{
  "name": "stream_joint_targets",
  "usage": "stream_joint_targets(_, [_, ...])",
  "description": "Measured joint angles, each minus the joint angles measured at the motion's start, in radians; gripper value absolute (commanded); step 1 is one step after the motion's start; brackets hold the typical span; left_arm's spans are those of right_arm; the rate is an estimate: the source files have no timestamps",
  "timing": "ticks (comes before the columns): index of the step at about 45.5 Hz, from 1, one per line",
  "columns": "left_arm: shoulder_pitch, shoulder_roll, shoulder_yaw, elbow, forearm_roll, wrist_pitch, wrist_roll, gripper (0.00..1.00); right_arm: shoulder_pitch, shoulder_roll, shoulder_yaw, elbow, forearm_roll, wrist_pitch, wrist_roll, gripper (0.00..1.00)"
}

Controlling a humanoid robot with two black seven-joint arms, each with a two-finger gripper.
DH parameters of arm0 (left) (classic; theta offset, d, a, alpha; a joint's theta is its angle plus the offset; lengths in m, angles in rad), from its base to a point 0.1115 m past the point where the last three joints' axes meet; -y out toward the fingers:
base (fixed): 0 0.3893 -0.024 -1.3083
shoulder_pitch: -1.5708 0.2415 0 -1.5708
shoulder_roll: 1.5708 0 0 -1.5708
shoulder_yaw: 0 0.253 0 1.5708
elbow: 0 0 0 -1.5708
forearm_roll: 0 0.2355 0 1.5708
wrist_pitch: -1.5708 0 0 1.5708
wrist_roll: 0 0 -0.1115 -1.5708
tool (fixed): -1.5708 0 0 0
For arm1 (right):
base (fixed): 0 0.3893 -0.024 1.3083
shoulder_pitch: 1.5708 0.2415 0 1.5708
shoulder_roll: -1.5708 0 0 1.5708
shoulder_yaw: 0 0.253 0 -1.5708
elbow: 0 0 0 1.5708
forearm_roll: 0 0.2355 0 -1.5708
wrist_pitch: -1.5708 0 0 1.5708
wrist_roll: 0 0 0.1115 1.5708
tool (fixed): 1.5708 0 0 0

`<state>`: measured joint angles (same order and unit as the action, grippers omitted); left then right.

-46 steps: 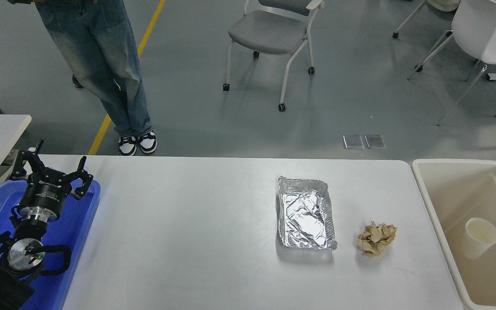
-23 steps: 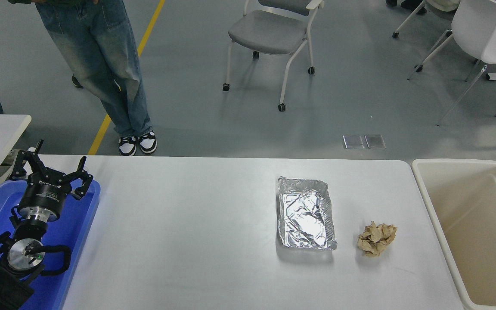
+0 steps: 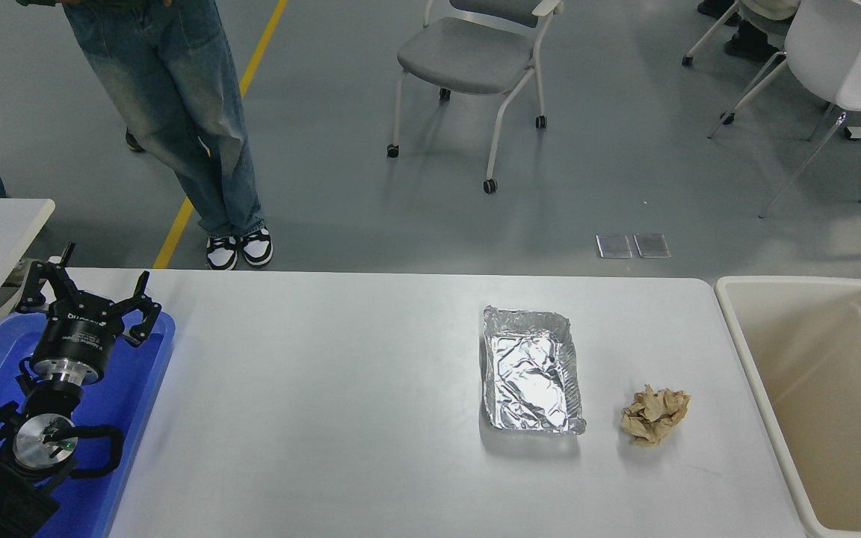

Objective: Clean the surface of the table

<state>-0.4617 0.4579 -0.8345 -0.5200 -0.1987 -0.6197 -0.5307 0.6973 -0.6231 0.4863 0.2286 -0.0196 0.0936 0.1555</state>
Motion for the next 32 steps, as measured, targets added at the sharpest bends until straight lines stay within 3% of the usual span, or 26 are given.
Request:
stream_joint_targets(16, [0.000, 0.000, 0.000, 0.000, 0.000, 0.000, 0.001, 1.00, -0.087, -0.100, 0.268, 0.373, 0.044, 0.036, 0.003, 0.99])
stream_joint_targets(32, [0.000, 0.000, 0.000, 0.000, -0.001, 0.000, 0.000, 1.00, -0.198, -0.023, 0.466, 0.658, 0.027, 0.044, 0.001, 0.99])
